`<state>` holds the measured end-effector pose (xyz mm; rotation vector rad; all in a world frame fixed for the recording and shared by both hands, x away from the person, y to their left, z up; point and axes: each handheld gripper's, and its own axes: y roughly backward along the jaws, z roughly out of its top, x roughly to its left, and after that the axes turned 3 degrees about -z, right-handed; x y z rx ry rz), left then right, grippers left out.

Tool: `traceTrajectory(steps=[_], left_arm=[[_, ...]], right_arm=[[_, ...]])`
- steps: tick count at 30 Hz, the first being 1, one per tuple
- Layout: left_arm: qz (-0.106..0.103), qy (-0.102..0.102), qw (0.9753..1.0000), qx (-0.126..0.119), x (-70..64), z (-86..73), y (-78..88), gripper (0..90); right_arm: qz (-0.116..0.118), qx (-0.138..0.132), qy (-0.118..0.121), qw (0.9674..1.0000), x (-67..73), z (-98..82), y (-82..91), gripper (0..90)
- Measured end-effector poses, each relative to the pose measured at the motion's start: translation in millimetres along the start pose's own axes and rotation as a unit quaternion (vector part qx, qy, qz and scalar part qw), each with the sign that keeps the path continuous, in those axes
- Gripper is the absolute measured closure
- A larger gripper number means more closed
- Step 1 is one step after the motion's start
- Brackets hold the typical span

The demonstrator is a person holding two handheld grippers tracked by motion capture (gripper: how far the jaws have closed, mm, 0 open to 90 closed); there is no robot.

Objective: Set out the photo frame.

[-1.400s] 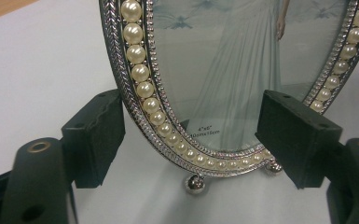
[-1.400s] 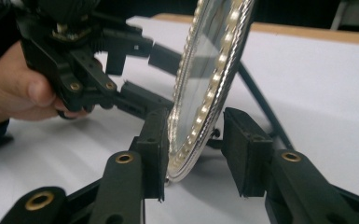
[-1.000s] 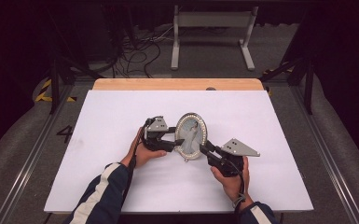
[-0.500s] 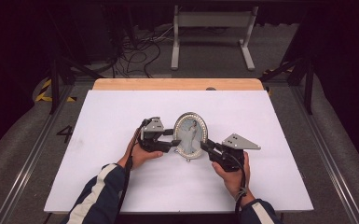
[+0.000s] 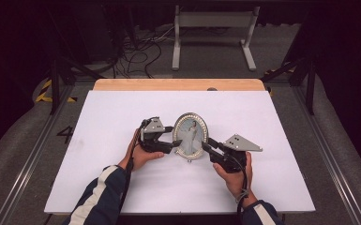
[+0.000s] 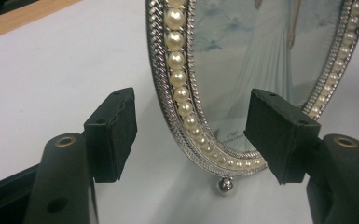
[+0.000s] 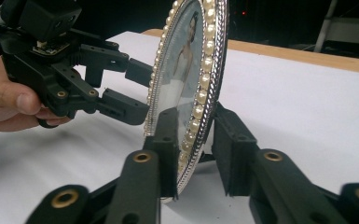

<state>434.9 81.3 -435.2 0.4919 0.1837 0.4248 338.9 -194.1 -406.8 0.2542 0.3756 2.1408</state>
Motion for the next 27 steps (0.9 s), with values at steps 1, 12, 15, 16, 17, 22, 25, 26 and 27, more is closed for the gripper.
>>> traceTrajectory(steps=[1,12,15,16,17,22,25,26,27], left_arm=[[0.0,0.0,1.0,0.0,0.0,0.0,0.0,34.0],[0.008,-0.013,0.9999,-0.002,-4.4,8.0,-2.2,51.3],[0.013,-0.017,0.9998,0.002,-5.2,8.6,-1.6,53.3],[0.011,-0.014,0.9998,0.001,-4.2,8.0,-0.9,54.8],[0.011,-0.014,0.9998,0.002,-3.4,7.9,0.0,55.8],[0.009,-0.013,0.9999,0.004,-2.8,7.4,2.7,58.2],[0.004,-0.012,0.9999,0.005,-1.9,6.8,5.3,59.7],[0.004,-0.012,0.9999,0.005,-1.9,6.8,5.3,59.9],[0.003,-0.014,0.9999,0.006,-2.0,6.7,6.7,59.9]], right_arm=[[-0.002,-0.002,0.001,1.0,0.4,0.4,1.6,68.8],[-0.016,-0.001,0.005,0.9999,0.3,1.2,6.0,83.3],[-0.021,0.0,0.01,0.9997,1.4,1.4,5.9,83.5],[-0.021,0.0,0.011,0.9997,1.3,1.4,5.8,83.6],[-0.02,0.0,0.01,0.9998,1.0,1.4,5.7,83.7],[-0.021,0.001,0.008,0.9997,0.5,1.6,4.8,83.8],[-0.023,0.003,0.008,0.9997,-0.5,1.7,4.1,83.8],[-0.023,0.003,0.008,0.9997,-0.5,1.7,4.1,83.8],[-0.025,0.003,0.007,0.9997,-0.7,1.7,3.9,83.8]])
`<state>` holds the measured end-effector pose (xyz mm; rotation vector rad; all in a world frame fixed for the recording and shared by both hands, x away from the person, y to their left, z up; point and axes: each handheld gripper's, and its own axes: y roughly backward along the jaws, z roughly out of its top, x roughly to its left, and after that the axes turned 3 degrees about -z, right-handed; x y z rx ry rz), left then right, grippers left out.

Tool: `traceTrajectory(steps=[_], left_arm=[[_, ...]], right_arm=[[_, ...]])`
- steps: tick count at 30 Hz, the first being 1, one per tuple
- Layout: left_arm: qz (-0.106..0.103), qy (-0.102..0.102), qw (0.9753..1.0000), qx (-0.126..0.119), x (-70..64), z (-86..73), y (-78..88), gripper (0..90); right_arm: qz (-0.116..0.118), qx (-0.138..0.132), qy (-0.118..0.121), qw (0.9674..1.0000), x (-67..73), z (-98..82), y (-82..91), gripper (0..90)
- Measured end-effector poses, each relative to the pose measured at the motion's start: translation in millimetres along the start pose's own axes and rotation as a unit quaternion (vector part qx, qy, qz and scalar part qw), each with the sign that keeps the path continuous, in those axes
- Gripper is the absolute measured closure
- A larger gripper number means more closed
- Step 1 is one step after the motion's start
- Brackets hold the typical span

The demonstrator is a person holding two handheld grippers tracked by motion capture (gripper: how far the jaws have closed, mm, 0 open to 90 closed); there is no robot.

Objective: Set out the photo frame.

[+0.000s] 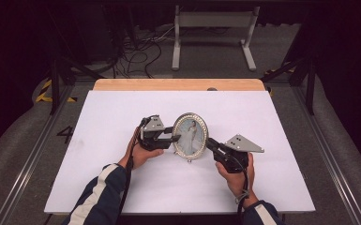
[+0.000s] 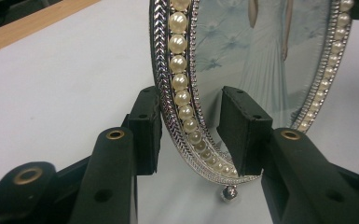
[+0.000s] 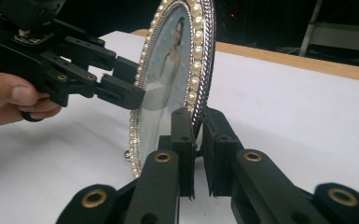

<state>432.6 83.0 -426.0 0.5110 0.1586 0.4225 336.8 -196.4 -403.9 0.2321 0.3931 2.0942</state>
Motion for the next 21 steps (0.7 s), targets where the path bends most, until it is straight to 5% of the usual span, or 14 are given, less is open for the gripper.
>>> traceTrajectory(steps=[11,21], left_arm=[[0.025,-0.026,0.9991,0.024,-4.3,-1.8,4.8,61.9],[0.028,-0.023,0.999,0.028,-6.2,-4.1,8.2,61.7]], right_arm=[[-0.003,-0.003,-0.002,1.0,0.5,1.7,-5.7,83.5],[-0.006,-0.003,0.001,1.0,-0.1,2.6,-9.4,83.2]])
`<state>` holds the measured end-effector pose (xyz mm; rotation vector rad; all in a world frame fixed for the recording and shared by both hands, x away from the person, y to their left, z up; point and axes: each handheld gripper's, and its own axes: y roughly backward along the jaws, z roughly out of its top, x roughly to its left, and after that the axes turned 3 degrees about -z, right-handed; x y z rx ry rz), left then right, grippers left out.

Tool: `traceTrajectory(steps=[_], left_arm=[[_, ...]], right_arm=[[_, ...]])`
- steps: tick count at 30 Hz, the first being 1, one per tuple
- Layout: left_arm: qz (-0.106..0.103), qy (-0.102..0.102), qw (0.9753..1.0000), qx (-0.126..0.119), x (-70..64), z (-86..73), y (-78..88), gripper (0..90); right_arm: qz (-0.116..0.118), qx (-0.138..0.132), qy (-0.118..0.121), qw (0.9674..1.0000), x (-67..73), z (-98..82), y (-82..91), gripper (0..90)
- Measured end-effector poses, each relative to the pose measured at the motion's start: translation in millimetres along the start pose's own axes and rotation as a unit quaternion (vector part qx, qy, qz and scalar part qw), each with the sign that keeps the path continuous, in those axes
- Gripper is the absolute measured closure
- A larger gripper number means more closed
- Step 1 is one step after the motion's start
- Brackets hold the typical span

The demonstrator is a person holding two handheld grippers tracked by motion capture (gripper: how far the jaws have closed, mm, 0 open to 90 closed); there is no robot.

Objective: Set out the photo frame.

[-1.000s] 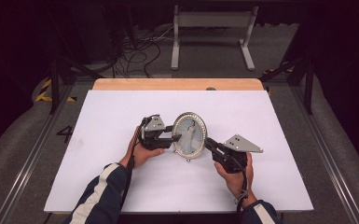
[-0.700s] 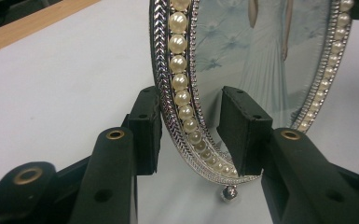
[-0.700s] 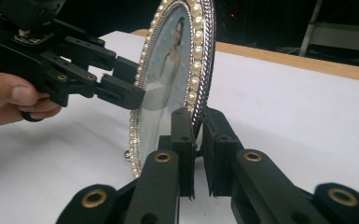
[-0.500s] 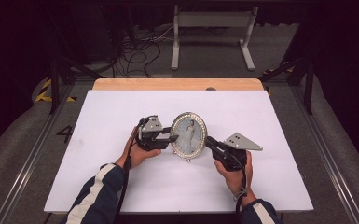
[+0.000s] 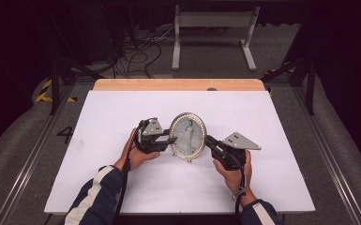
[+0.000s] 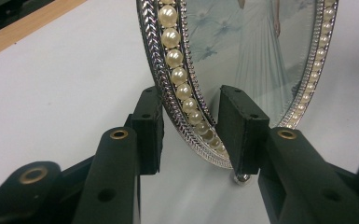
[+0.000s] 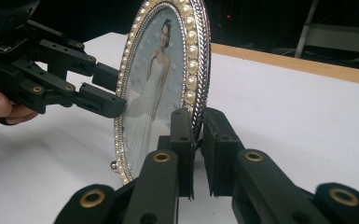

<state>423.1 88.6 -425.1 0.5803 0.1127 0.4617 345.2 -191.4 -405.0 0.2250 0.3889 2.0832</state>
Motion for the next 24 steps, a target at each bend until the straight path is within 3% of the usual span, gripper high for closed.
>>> traceTrajectory(steps=[5,9,14,19,21,24], left_arm=[[0.006,0.003,1.0,0.006,-2.6,1.2,0.5,61.7],[0.011,-0.011,0.9998,0.016,-7.3,2.2,-1.0,62.2],[0.01,-0.011,0.9997,0.018,-9.7,1.7,-1.9,62.7],[0.031,-0.028,0.9988,0.024,-14.4,4.2,-1.2,61.4],[0.042,-0.036,0.9983,0.02,-16.5,6.7,0.8,57.3],[0.037,-0.023,0.999,-0.005,-14.5,7.0,7.7,56.6]], right_arm=[[-0.001,0.003,0.002,1.0,-1.7,2.5,-2.2,83.0],[-0.008,0.002,-0.008,0.9999,-7.2,3.9,-4.7,83.7],[-0.006,0.002,-0.013,0.9999,-13.0,4.3,-6.7,83.9],[-0.007,0.005,-0.013,0.9999,-12.9,3.1,-7.2,82.2],[-0.005,0.01,-0.015,0.9998,-11.6,0.2,-7.9,82.0],[-0.006,0.017,-0.01,0.9998,-10.7,-4.3,-8.0,82.0]])
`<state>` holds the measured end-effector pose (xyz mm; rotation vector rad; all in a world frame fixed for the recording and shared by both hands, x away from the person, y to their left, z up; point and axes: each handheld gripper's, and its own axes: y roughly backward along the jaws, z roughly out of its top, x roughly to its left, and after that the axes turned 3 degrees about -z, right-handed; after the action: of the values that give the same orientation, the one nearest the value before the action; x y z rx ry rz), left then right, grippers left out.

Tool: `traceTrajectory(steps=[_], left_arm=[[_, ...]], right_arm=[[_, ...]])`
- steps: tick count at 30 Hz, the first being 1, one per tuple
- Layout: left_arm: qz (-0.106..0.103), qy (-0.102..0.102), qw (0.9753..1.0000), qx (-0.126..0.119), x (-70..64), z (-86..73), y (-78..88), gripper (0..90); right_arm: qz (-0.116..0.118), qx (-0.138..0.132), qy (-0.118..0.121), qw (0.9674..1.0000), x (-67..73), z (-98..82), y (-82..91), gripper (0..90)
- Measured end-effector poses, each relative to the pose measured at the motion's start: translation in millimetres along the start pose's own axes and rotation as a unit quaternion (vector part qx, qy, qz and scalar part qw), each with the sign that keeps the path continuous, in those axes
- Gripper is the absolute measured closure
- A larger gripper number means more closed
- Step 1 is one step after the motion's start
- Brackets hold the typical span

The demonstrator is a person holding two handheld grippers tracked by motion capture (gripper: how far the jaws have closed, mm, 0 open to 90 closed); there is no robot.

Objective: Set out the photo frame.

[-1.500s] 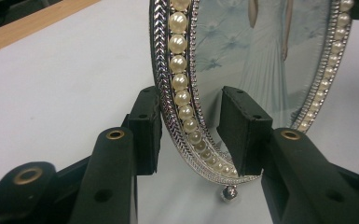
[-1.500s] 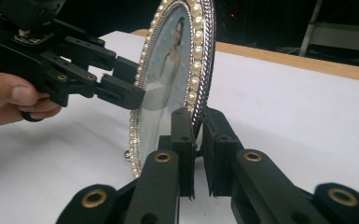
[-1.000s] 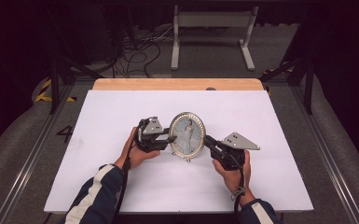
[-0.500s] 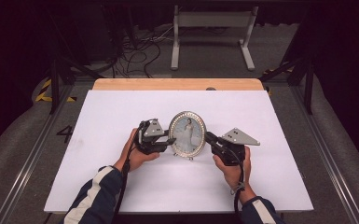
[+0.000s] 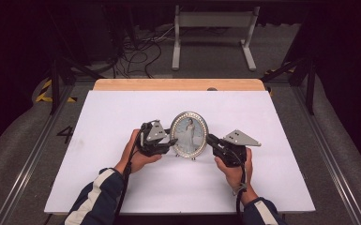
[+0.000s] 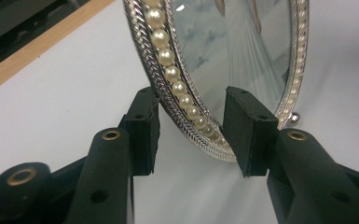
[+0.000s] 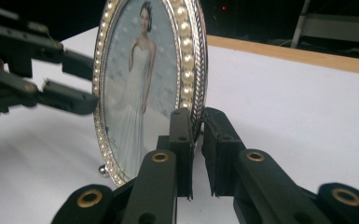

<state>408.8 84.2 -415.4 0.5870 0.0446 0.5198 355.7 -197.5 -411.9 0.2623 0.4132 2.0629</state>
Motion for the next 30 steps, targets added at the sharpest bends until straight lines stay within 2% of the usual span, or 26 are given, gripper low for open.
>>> traceTrajectory(steps=[3,5,8,10,11,12,14,17,27,30], left_arm=[[-0.004,0.006,0.9999,-0.009,0.4,-0.5,2.1,55.4],[0.004,0.001,0.9999,-0.011,-1.0,-0.4,2.2,54.7],[0.01,0.001,0.9999,-0.008,-0.3,-1.9,2.4,62.9],[0.005,0.005,1.0,0.0,1.3,-4.4,2.5,68.0],[0.006,0.0,1.0,0.005,0.4,-5.1,2.1,68.4],[0.012,-0.015,0.9996,0.018,-1.5,-4.9,1.2,68.6],[0.02,-0.02,0.9994,0.022,-4.0,-4.3,0.9,68.1],[0.015,-0.014,0.9996,0.019,-3.7,-4.8,1.4,69.0],[0.025,-0.019,0.999,0.031,-8.7,-6.8,2.6,69.0],[0.023,-0.014,0.9992,0.029,-8.4,-7.8,3.1,68.9]], right_arm=[[0.0,0.004,0.002,1.0,0.4,-2.2,-0.1,82.0],[-0.001,0.007,0.007,1.0,0.6,-4.0,-0.2,82.2],[0.0,0.01,0.01,0.9999,1.6,-6.4,-0.8,82.2],[0.0,0.01,0.011,0.9999,1.5,-6.2,-0.9,82.2],[0.0,0.009,0.009,0.9999,1.5,-6.1,-1.2,82.2],[0.0,0.009,0.01,0.9999,1.4,-6.2,-1.7,82.2],[-0.001,0.007,0.009,0.9999,1.3,-6.3,-2.8,82.2],[0.0,0.008,0.006,0.9999,0.1,-6.3,-3.2,82.2],[-0.003,0.009,0.006,0.9999,-1.2,-3.2,-8.3,82.3],[-0.001,0.008,0.005,1.0,-1.9,-2.9,-9.1,82.3]])
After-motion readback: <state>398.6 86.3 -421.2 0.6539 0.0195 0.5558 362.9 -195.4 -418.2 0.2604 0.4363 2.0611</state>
